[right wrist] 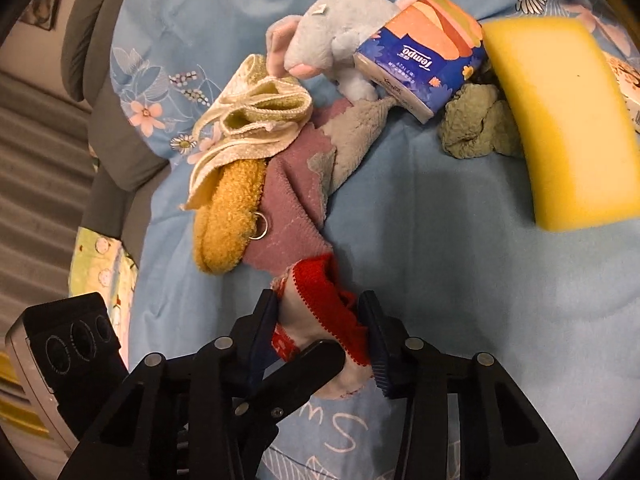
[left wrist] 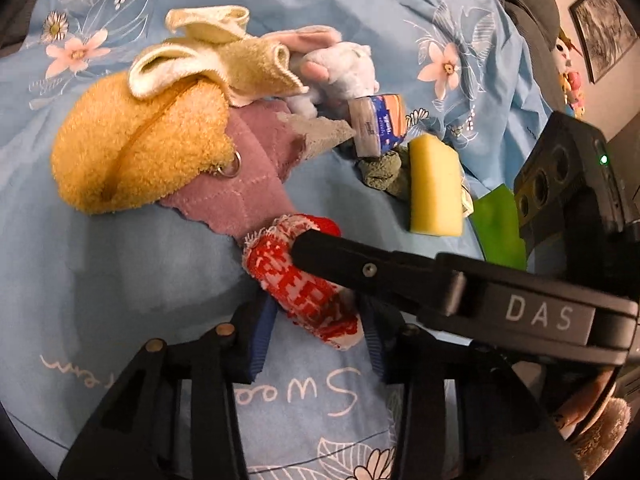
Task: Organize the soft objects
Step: 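Grasp the red-white patterned sock with the left gripper, then carry the red-white sock into the green box and release it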
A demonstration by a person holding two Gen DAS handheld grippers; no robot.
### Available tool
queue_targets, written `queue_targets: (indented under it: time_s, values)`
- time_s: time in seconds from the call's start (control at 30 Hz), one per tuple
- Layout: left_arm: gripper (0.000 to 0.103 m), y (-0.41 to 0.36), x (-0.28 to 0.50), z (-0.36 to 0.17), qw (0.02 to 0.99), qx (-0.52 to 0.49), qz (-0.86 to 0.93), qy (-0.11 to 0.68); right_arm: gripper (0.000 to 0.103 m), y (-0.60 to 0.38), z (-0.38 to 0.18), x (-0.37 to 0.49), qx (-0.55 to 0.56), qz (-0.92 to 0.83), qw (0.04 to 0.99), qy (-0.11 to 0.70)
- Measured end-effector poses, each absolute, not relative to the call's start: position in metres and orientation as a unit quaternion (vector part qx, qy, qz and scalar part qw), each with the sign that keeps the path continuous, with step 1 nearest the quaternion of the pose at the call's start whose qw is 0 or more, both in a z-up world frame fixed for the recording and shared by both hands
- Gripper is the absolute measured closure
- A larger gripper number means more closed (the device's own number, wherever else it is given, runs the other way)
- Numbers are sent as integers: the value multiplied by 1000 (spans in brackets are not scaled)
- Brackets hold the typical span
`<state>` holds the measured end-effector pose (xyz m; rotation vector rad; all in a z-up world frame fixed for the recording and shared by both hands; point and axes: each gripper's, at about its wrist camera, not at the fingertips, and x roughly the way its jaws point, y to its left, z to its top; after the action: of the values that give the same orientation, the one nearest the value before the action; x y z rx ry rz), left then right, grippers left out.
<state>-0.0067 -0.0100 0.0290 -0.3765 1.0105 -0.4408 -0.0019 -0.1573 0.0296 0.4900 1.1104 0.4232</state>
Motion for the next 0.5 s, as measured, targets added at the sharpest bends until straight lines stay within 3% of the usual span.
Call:
queue_targets:
  time_s: [0.5]
  values:
    - [65,-45,-44,97,877,-119,-254,389,60,-178,85,-51,242,197,849,427]
